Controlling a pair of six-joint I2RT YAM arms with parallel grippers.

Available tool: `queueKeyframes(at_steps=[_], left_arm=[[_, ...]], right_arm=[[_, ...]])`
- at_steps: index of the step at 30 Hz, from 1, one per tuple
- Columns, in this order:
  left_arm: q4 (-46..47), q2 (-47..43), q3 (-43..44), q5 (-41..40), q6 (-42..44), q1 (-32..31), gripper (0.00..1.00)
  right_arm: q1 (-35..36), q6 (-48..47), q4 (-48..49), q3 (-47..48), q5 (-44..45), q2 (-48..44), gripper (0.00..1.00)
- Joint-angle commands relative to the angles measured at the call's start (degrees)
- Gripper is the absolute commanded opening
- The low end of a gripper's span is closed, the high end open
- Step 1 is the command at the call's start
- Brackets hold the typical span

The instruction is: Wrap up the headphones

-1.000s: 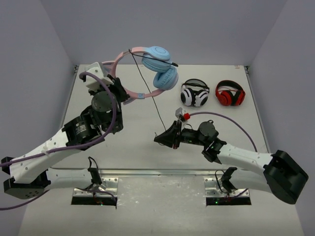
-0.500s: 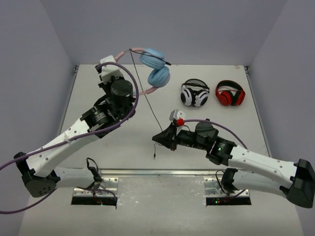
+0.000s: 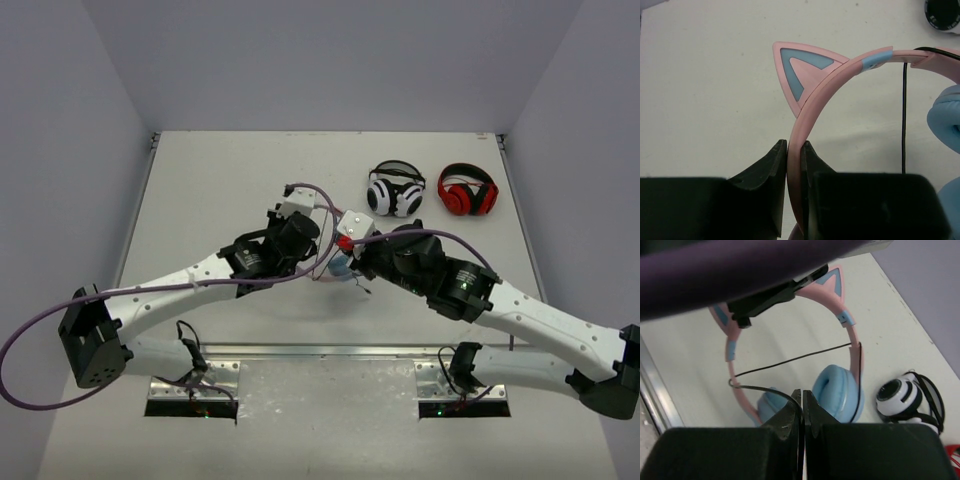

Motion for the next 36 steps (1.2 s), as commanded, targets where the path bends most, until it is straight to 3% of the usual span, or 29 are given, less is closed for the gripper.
queueKeyframes(at_steps=[1,8,9,10,12,16,18,20,24,26,27,28,33,36], left_arm=[[0.98,-1.75,0.15,3.94,-1.45,-1.56,0.0],[3.16,-10.87,-6.35,6.58,-3.83,-3.58,0.0],[2.74,-11.68,-6.54,6.58,-4.0,-3.75,0.0],[2.47,-12.29,-6.63,6.41,-4.09,-3.76,0.0],[1.77,-13.96,-6.63,6.23,-4.18,-4.45,0.0],[0.19,-15.81,-6.01,6.84,-3.48,-5.95,0.0],[-2.09,-15.82,-5.05,7.02,-3.56,-6.83,0.0],[-4.02,-15.82,-4.7,7.72,-3.21,-7.62,0.0],[-6.67,-15.11,-3.73,9.21,-3.04,-8.15,0.0],[-6.85,-15.2,-3.64,9.92,-3.38,-8.32,0.0],[-6.67,-15.46,-3.64,10.1,-3.47,-8.41,0.0],[-5.8,-15.9,-3.73,10.27,-3.56,-8.41,0.0],[-5.88,-18.19,-2.15,12.73,-3.04,-8.41,0.0],[-5.1,-20.9,-1.44,19.99,-0.85,-8.5,0.0]], right_arm=[[0.19,-10.15,-1.71,3.0,8.74,-0.44,0.03],[-4.81,-12.8,2.42,1.15,12.43,-0.61,0.09],[-5.78,-12.45,4.16,0.8,14.52,-0.44,0.3],[-6.31,-12.27,5.05,0.62,15.59,-0.26,0.31],[-7.97,-11.83,5.5,0.88,14.64,-0.09,0.3],[-14.74,-9.9,4.18,4.48,9.98,1.93,0.14],[-16.06,-10.42,4.7,5.45,10.15,3.51,0.17],[-18.0,-10.77,4.62,7.38,9.71,4.66,0.27],[-20.55,-10.07,3.57,11.51,7.34,7.38,0.31],[-20.64,-9.11,2.78,12.39,4.98,8.61,0.25],[-20.73,-8.84,2.08,12.83,4.27,9.05,0.07],[-20.73,-8.14,1.72,12.75,3.74,9.4,0.01],[-21.95,-6.3,4.79,9.41,3.03,11.34,0.01],[-25.11,-4.36,5.24,10.72,0.49,13.27,0.01]])
